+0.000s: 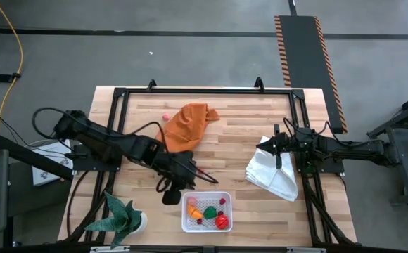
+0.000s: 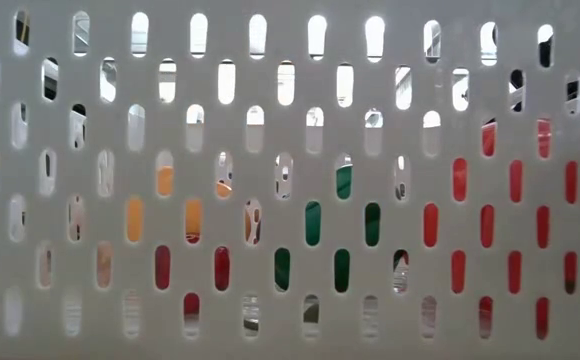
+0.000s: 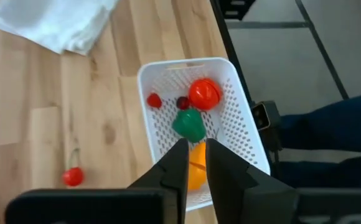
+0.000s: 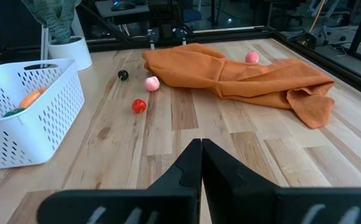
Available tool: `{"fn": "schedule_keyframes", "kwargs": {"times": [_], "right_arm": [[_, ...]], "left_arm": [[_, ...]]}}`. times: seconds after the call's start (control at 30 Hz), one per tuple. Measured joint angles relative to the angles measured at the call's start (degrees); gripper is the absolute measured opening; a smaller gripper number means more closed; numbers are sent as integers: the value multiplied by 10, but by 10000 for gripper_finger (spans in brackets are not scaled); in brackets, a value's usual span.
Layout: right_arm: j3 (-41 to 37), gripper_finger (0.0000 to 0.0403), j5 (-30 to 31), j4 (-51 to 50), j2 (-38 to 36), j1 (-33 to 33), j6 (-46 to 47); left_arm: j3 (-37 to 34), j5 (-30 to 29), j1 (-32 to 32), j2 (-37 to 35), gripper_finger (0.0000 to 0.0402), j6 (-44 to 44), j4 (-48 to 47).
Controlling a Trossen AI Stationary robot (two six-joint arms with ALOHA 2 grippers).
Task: Pick and placing Produce into tupperware
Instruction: Put the top peach into the white bin
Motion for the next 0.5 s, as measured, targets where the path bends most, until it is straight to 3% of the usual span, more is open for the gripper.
{"fn": "schedule_keyframes", "kwargs": {"times": [0.5], "right_arm": [[0, 0, 0, 0, 0, 0, 0]], "left_arm": [[0, -55, 0, -87, 12, -15, -29]]}}
